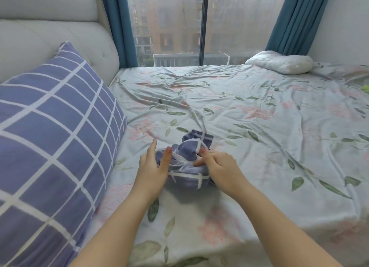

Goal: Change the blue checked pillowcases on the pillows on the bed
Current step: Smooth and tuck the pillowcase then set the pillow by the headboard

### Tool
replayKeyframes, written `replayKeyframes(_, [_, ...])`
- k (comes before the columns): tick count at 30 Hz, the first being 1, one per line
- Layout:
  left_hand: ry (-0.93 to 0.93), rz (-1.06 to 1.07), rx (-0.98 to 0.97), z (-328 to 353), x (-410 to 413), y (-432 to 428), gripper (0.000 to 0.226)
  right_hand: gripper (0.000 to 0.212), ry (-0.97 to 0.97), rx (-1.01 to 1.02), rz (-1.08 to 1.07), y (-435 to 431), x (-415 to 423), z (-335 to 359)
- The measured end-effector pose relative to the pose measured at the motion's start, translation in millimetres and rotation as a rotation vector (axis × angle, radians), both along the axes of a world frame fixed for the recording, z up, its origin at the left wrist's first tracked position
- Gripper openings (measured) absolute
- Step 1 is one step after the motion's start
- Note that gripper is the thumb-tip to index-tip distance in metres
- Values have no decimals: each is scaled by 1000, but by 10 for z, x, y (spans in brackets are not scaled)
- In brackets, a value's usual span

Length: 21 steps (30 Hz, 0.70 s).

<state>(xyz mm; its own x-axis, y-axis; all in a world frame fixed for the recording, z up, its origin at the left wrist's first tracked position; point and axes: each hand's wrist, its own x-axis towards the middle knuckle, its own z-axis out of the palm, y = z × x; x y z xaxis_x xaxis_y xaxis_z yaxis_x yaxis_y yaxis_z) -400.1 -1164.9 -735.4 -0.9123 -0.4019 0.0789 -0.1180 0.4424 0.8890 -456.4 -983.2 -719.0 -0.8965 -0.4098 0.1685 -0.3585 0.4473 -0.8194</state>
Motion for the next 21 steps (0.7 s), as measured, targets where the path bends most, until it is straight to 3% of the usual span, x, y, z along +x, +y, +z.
replayKeyframes(6, [-39,9,356,82,154,-44,114,60,-240,-46,266,-146,267,132])
replayKeyframes(9, [-115,-16,324,78,202,-7,80,60,-284,78,234,-145,278,117])
replayKeyframes(11, [-148,25,344,83,221,-6,65,52,-268,69,60,-139,215,90])
replayKeyframes(14, [-187,-6,406,24,218,2,85,34,-212,110,-173,-130,104,-8])
replayKeyframes(16, [-188,-56,414,-21,201,23,95,38,-391,24,-134,-187,157,-32])
replayKeyframes(18, [-172,-96,435,-36,189,64,83,35,-516,-85,-30,-278,197,-94])
replayKeyframes(21, [-173,-86,453,-51,173,111,54,22,-458,-118,32,-411,250,-128])
